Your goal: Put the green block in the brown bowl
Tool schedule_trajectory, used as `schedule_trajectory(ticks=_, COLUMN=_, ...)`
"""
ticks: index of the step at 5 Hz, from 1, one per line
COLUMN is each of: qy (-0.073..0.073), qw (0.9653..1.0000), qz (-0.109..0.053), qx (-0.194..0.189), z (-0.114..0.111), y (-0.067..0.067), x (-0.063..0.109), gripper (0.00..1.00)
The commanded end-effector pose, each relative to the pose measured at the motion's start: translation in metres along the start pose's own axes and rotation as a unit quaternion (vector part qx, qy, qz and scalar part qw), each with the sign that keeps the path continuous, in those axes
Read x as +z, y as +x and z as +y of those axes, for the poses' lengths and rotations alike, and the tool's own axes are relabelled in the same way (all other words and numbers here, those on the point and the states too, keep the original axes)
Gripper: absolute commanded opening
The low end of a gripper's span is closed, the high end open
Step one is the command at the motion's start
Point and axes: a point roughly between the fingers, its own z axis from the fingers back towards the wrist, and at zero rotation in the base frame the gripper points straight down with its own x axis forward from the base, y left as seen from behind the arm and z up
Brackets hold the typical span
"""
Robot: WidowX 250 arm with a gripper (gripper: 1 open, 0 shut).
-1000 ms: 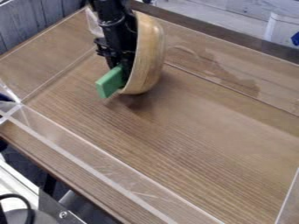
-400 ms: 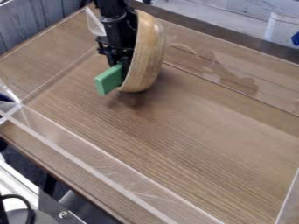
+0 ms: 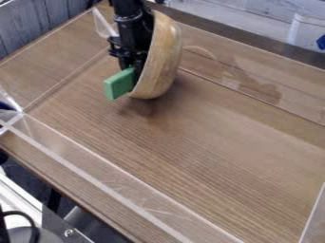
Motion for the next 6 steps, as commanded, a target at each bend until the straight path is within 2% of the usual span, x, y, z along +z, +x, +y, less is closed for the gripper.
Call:
schedule_trajectory(ticks=1, qy=0.006, qw=0.9997, qz=0.025, qx=0.005, z=-0.008, y=0.001, x=-0.023, gripper=0.0)
schedule_trajectory(ticks=2, qy=0.018, qw=0.9994, qz=0.028, qx=0.009, z=-0.013, y=0.003, x=-0.024, gripper=0.0)
schedule_trajectory(ticks=4, qy=-0.004, qw=0.9986, qz=0.053, qx=-0.001, z=-0.016, y=-0.012, x=-0.026, gripper=0.0)
schedule_trajectory(ticks=6, qy=-0.014, qw=0.9979, qz=0.063, qx=-0.003, z=-0.016, y=-0.004, x=-0.024, gripper=0.0)
